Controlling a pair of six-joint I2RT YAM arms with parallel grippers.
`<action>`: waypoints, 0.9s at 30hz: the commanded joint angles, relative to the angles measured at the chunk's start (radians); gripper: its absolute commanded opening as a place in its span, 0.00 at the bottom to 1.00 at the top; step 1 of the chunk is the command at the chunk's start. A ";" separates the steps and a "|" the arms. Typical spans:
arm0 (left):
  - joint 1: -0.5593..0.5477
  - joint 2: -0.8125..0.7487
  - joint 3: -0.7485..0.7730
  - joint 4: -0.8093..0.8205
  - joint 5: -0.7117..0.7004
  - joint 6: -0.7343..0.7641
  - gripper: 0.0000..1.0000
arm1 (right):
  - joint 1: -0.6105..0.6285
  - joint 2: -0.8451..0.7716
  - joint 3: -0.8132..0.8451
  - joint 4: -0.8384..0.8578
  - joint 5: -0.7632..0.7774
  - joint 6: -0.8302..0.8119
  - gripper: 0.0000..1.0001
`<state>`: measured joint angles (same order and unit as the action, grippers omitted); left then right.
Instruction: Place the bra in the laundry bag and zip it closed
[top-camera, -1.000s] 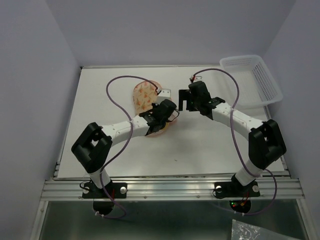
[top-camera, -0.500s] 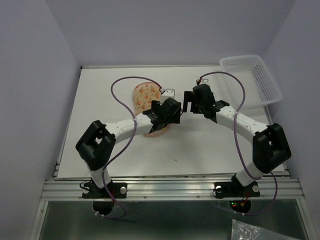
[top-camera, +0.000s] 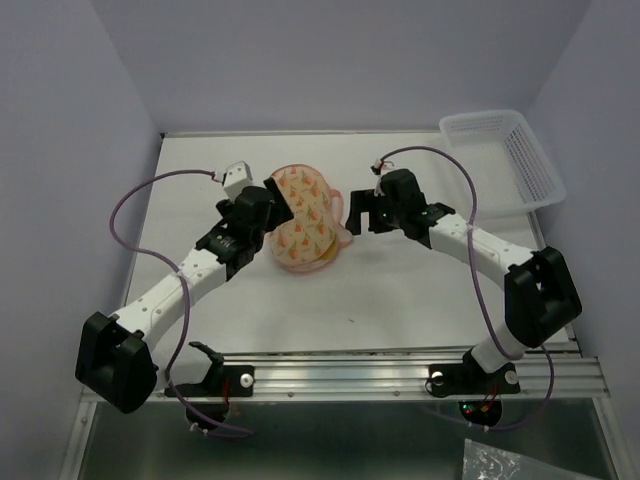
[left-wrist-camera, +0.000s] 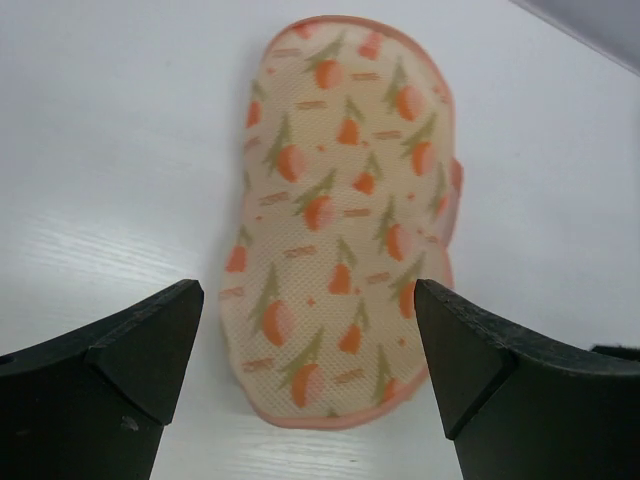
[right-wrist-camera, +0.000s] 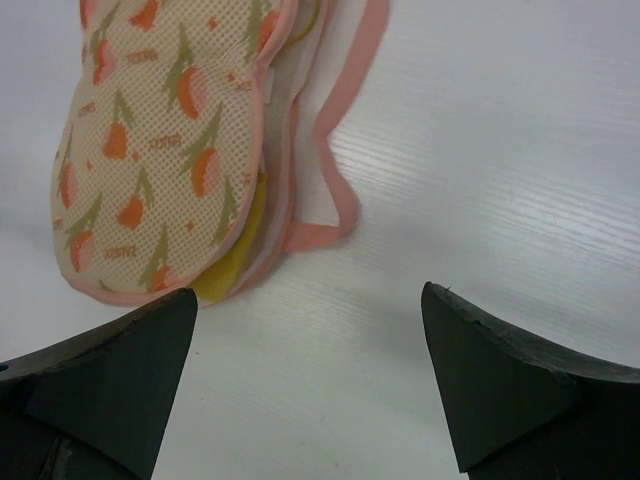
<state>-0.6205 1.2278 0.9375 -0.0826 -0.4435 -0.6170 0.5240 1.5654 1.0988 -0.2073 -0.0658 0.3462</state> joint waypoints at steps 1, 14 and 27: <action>0.129 -0.069 -0.080 -0.055 -0.026 -0.101 0.99 | 0.089 0.060 0.090 0.028 -0.083 -0.085 1.00; 0.311 -0.177 -0.150 -0.167 -0.090 -0.213 0.99 | 0.295 0.488 0.556 -0.098 -0.170 -0.148 1.00; 0.334 -0.168 -0.172 -0.163 -0.090 -0.208 0.99 | 0.295 0.499 0.487 -0.147 -0.045 -0.138 1.00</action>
<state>-0.2924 1.0576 0.7654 -0.2562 -0.5011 -0.8181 0.8188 2.1445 1.6337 -0.3309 -0.1890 0.2134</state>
